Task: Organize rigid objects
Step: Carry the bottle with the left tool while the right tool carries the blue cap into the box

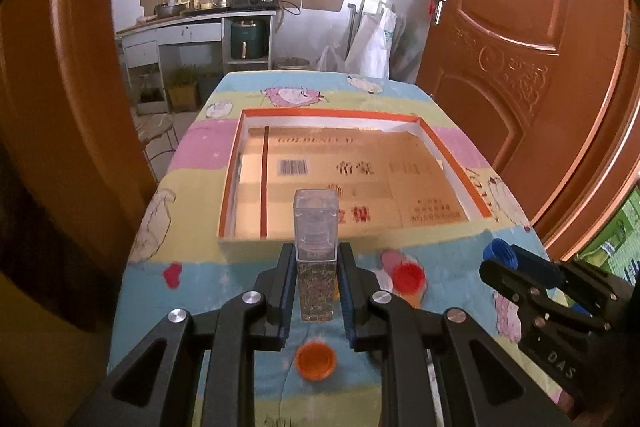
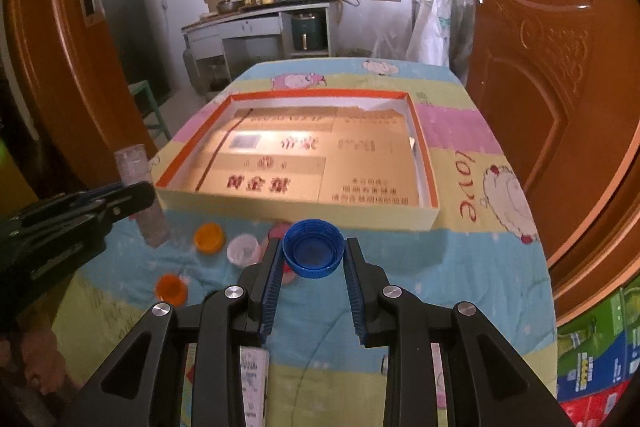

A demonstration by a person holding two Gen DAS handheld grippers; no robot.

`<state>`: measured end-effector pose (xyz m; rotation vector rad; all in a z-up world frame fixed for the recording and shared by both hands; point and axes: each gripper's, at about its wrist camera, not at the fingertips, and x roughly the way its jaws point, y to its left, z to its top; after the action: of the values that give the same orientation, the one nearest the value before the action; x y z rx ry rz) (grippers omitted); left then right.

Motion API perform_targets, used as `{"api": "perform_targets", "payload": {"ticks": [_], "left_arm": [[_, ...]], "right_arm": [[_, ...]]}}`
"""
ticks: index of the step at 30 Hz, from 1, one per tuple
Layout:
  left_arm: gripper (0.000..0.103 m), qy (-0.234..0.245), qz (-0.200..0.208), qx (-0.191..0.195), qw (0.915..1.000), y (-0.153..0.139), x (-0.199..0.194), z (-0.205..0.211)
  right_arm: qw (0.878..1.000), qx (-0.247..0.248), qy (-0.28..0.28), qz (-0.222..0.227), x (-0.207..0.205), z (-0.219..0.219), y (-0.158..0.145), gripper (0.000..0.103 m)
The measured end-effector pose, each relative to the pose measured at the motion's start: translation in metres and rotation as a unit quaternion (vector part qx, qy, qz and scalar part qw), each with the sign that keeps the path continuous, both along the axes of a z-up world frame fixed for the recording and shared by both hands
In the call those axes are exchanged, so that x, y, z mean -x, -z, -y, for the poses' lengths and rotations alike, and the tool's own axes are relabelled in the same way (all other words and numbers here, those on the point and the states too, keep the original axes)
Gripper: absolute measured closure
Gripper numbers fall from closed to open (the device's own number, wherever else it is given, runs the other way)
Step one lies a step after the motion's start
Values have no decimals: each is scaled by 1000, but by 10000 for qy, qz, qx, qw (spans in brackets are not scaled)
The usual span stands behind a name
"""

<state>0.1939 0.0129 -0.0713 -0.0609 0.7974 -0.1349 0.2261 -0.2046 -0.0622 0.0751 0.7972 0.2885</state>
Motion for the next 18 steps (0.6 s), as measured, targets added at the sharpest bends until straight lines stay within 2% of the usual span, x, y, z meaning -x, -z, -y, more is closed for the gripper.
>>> {"api": "perform_targets", "payload": {"ticks": [10, 18], "left_arm": [[82, 48, -85, 24, 9999, -8, -52, 6], [82, -13, -155, -16, 9999, -9, -109, 11]], "right_arm": [[10000, -32, -50, -34, -44, 3, -12, 72], [9999, -7, -147, -23, -101, 1, -15, 72]]}}
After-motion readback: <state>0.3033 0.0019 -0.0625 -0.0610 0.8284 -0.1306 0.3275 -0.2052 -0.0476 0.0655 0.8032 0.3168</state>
